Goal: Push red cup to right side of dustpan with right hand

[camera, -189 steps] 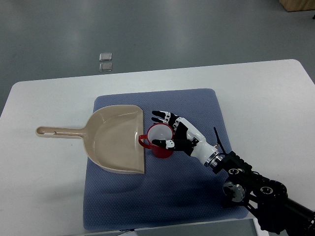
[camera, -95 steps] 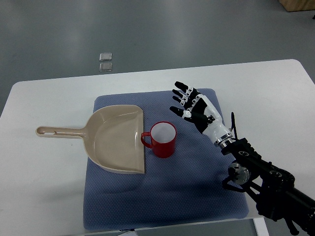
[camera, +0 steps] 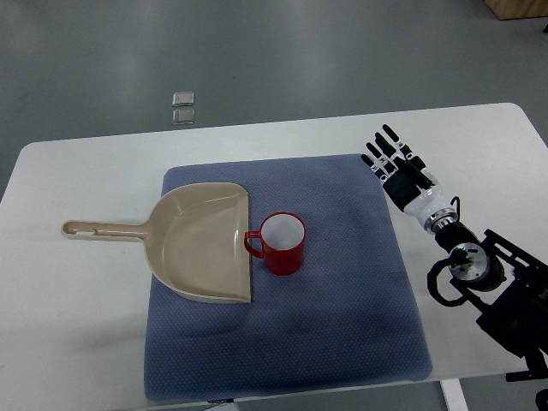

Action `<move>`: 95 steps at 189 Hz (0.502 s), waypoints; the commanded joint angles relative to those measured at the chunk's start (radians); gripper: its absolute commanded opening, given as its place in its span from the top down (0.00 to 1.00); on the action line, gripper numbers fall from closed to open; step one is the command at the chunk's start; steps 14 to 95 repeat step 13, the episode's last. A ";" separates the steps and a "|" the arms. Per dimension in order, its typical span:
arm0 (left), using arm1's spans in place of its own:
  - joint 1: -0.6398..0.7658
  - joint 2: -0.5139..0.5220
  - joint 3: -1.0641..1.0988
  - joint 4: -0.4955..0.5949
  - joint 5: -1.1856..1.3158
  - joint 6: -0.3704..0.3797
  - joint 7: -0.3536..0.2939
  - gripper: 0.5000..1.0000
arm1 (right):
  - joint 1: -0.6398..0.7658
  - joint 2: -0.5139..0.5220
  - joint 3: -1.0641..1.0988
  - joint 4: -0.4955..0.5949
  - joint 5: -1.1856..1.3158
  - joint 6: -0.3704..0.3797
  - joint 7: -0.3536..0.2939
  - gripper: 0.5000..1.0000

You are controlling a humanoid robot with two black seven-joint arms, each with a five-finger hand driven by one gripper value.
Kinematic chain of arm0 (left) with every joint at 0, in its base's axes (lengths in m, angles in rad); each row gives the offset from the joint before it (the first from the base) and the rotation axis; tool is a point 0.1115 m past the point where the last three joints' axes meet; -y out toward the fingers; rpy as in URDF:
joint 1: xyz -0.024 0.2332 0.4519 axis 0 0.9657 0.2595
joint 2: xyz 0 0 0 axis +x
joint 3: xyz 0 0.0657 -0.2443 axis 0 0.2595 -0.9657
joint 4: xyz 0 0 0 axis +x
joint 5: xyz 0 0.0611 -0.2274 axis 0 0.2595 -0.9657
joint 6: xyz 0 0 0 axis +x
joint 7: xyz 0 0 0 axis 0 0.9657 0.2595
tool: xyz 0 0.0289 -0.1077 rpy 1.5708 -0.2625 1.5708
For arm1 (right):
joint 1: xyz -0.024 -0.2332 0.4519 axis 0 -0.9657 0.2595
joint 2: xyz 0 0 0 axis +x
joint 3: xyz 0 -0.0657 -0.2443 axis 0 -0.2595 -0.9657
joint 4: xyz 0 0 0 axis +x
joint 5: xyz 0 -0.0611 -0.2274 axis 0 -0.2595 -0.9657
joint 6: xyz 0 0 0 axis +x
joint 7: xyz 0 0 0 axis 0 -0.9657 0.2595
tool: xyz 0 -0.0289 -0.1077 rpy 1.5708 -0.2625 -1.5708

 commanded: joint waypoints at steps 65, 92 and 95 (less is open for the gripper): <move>-0.001 0.000 0.001 0.001 0.000 -0.001 0.000 0.00 | -0.010 0.000 0.004 -0.025 -0.018 0.142 0.053 0.13; -0.001 0.000 0.001 0.001 0.000 -0.001 0.000 0.00 | -0.010 0.000 0.004 -0.025 -0.018 0.142 0.053 0.13; -0.001 0.000 0.001 0.001 0.000 -0.001 0.000 0.00 | -0.010 0.000 0.004 -0.025 -0.018 0.142 0.053 0.13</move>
